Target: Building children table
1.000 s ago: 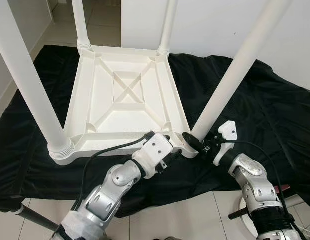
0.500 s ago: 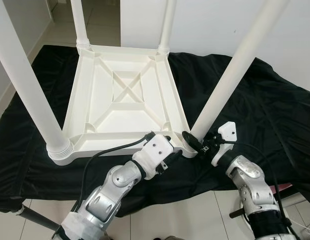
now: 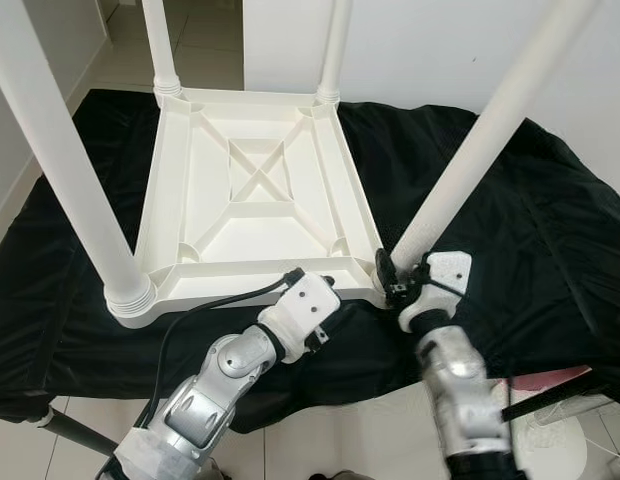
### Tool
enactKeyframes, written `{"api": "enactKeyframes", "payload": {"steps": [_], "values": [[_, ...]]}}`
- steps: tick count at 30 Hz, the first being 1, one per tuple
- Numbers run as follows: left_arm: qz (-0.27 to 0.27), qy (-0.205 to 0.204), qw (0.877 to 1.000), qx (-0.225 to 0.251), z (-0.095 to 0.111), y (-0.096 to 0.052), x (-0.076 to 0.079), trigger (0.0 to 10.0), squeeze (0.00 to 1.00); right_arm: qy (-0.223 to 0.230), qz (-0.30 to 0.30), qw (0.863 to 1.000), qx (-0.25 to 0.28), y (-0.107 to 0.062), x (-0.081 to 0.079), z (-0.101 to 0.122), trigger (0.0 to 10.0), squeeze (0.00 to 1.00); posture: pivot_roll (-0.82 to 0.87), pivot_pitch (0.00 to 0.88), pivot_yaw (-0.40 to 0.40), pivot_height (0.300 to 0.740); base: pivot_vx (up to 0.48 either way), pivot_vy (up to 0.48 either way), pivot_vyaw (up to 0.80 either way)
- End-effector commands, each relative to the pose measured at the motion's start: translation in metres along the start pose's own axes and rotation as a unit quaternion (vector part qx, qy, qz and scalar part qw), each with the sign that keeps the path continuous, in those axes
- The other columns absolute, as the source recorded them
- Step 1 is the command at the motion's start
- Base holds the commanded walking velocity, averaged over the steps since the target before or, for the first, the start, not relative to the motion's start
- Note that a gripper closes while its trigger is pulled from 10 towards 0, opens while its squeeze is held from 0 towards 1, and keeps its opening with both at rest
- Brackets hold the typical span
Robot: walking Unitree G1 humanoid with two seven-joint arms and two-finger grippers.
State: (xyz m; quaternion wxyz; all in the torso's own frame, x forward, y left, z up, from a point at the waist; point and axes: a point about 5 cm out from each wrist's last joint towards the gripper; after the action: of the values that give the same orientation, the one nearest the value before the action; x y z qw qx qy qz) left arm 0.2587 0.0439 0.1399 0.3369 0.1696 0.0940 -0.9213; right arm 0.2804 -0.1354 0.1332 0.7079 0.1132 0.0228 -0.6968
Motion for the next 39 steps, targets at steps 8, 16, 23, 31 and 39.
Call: {"api": "enactKeyframes", "payload": {"steps": [8,16,23,31,39], "values": [[-0.04,0.004,0.999,0.008,0.003,0.002,0.002,10.0,0.0,0.021,-0.014,0.998,-0.054,-0.007,-0.002,-0.018,10.0,0.0,-0.01,0.107,-0.086,0.74,0.0,0.0,0.0],[-0.032,0.004,0.999,0.017,0.006,0.0,0.0,10.0,0.0,0.002,-0.02,0.999,-0.05,-0.007,0.003,-0.018,10.0,1.0,0.0,0.1,-0.091,0.74,0.0,0.0,0.0],[-0.03,0.006,0.999,0.021,0.007,0.003,-0.002,10.0,0.0,-0.015,0.024,0.999,-0.032,-0.005,0.012,-0.012,10.0,1.0,0.0,0.078,-0.099,0.74,0.0,0.0,0.0],[-0.026,0.008,0.999,0.025,0.008,0.007,-0.004,10.0,0.0,-0.047,0.11,0.993,-0.026,0.004,0.031,-0.001,10.0,0.0,0.0,0.057,-0.108,0.74,0.0,0.0,0.0],[-0.018,0.012,0.999,0.025,0.008,0.006,-0.007,10.0,0.0,-0.064,0.21,0.975,-0.022,0.024,0.029,0.01,10.0,0.0,0.02,0.046,-0.116,0.74,0.0,0.0,0.0]]}}
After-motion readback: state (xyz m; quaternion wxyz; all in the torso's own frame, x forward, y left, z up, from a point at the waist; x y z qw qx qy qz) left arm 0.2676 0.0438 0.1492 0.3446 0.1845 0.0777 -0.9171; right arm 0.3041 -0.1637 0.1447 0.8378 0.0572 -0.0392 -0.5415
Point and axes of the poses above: a point about 5 cm out from each wrist's last joint towards the gripper, its own y axis pointing out of the wrist towards the gripper, its own z axis along the axis of the wrist's last joint, x = y × z, and after that the axes turned 4 degrees about y, right-handed
